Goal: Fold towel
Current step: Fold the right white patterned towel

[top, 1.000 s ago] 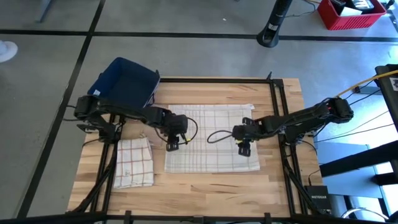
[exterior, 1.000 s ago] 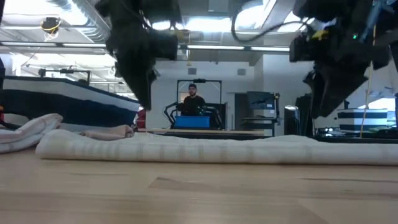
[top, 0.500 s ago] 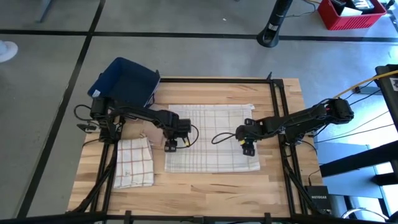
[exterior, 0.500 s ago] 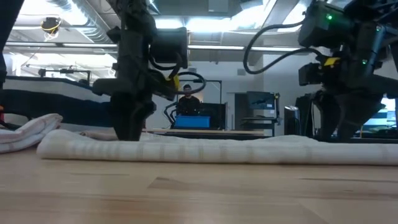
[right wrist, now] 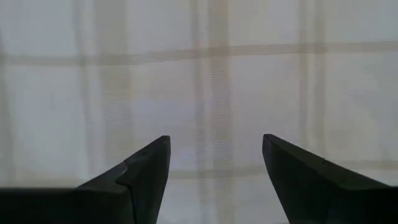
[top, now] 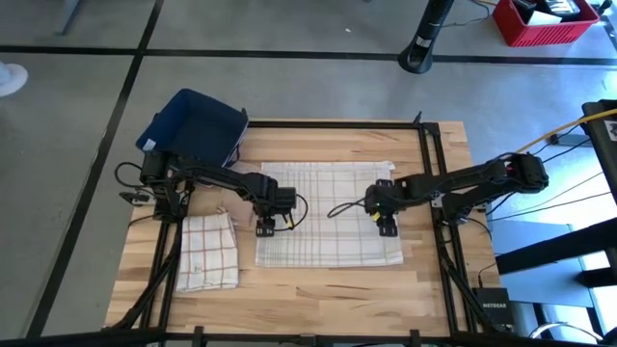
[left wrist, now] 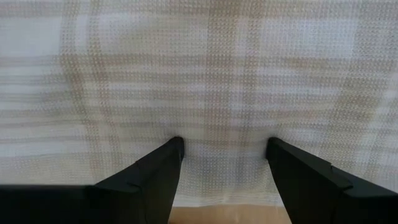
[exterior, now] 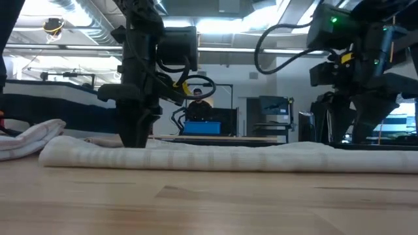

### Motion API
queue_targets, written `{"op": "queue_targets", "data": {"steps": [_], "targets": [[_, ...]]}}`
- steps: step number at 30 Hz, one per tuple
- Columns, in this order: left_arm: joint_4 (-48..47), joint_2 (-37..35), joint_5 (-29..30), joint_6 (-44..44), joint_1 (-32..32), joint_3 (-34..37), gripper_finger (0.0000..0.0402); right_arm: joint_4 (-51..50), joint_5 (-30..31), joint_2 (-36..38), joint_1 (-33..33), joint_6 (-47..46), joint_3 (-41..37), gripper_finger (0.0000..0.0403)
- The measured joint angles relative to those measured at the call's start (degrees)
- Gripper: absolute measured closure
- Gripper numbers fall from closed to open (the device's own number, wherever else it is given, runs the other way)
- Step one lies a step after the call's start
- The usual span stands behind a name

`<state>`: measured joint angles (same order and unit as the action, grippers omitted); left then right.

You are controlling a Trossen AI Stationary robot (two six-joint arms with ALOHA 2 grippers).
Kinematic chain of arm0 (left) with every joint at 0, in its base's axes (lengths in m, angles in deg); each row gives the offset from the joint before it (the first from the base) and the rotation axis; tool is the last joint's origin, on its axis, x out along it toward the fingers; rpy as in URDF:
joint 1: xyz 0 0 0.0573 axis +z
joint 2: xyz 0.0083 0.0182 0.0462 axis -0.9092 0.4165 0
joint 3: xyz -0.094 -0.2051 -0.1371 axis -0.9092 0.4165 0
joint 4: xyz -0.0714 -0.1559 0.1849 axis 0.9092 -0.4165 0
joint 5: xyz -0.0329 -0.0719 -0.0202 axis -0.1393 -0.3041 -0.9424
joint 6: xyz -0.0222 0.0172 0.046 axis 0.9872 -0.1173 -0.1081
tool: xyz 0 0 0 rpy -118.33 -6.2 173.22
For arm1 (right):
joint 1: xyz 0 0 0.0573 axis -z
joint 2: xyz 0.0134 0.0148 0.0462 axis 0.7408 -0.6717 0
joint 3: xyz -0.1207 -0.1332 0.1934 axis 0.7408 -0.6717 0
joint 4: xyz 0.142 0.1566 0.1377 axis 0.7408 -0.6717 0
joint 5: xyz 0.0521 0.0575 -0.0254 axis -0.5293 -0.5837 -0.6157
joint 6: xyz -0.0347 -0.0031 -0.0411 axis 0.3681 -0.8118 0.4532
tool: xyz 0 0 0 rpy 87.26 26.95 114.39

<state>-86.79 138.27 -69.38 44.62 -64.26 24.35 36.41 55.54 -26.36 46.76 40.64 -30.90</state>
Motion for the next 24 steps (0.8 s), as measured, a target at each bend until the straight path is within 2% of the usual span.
{"op": "queue_targets", "data": {"steps": [5, 10, 21, 24], "targets": [[-0.1, 0.0, 0.0, 0.0, 0.0, 0.1, 0.0169, 0.0, -1.4, -1.2, 4.2, 2.4, 0.0, 0.0146], [-0.4, 0.1, 0.0, -0.2, 0.0, 0.1, 0.0169, 0.4, -5.8, -4.1, 5.6, 5.4, -0.5, 0.0146], [0.5, 0.1, 0.3, -2.2, 0.1, 0.2, 0.0169, 1.9, -4.3, -6.1, 5.5, 5.4, -1.4, 0.0146], [0.7, 0.1, 0.7, -2.3, 0.1, 0.3, 0.0182, 1.8, -4.3, -7.6, 5.5, 5.3, -1.4, 0.0155]]}}
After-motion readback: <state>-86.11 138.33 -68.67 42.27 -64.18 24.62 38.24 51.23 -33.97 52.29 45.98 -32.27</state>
